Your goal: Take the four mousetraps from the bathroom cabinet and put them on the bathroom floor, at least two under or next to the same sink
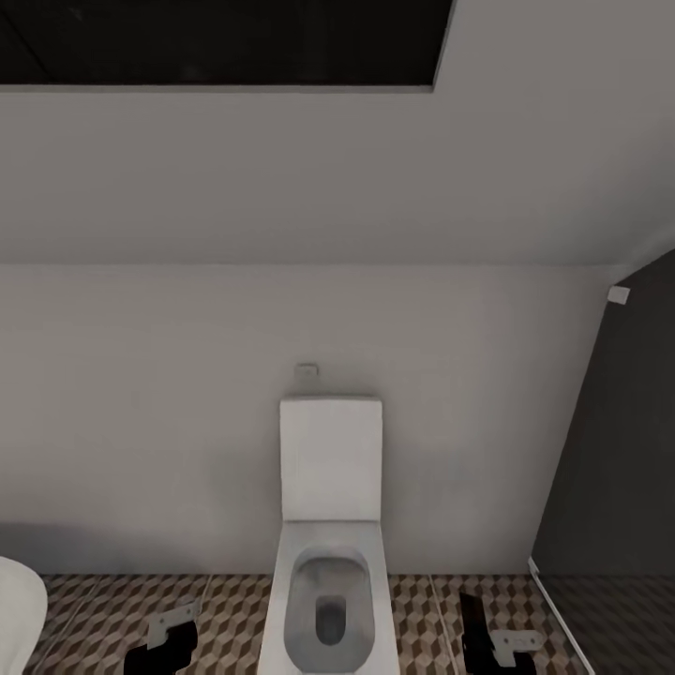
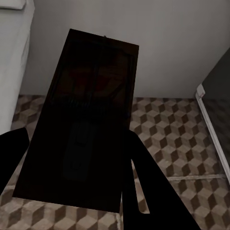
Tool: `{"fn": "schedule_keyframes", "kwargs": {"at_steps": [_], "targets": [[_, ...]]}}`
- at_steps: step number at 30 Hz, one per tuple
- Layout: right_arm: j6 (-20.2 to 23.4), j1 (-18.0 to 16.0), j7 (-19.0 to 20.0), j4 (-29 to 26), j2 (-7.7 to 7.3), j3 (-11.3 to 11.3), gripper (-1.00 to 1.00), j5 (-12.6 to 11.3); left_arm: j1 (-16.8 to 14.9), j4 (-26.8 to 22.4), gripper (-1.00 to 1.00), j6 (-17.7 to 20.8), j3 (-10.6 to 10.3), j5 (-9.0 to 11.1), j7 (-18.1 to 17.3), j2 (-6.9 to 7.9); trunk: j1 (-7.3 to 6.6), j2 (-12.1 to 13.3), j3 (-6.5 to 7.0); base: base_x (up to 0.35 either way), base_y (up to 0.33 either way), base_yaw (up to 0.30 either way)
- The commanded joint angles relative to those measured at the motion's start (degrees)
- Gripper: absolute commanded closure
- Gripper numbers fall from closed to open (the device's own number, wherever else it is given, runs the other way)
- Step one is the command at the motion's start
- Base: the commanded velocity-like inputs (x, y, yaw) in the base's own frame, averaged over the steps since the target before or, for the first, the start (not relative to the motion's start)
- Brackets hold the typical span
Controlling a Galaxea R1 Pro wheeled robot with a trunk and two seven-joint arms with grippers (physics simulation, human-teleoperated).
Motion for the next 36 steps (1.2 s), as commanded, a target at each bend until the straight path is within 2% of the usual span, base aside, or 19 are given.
{"fn": "schedule_keyframes", "kwargs": {"at_steps": [1, 36], "targets": [[-0.15, -0.04, -0.23, 0.01, 0.01, 0.51, 1.0, -0.42, -0.04, 0.0, 1.0, -0.19, -0.49, 0.47, 0.37, 0.05, 0.23, -0.46, -0.26, 0.0, 0.0, 0.0], [-0.16, -0.04, -0.23, 0.01, 0.0, 0.52, 1.0, -0.39, -0.04, 0.01, 1.0, -0.27, -0.49, 0.41, 0.47, -0.12, 7.91, -14.5, -6.54, 0.0, 0.0, 0.0]]}}
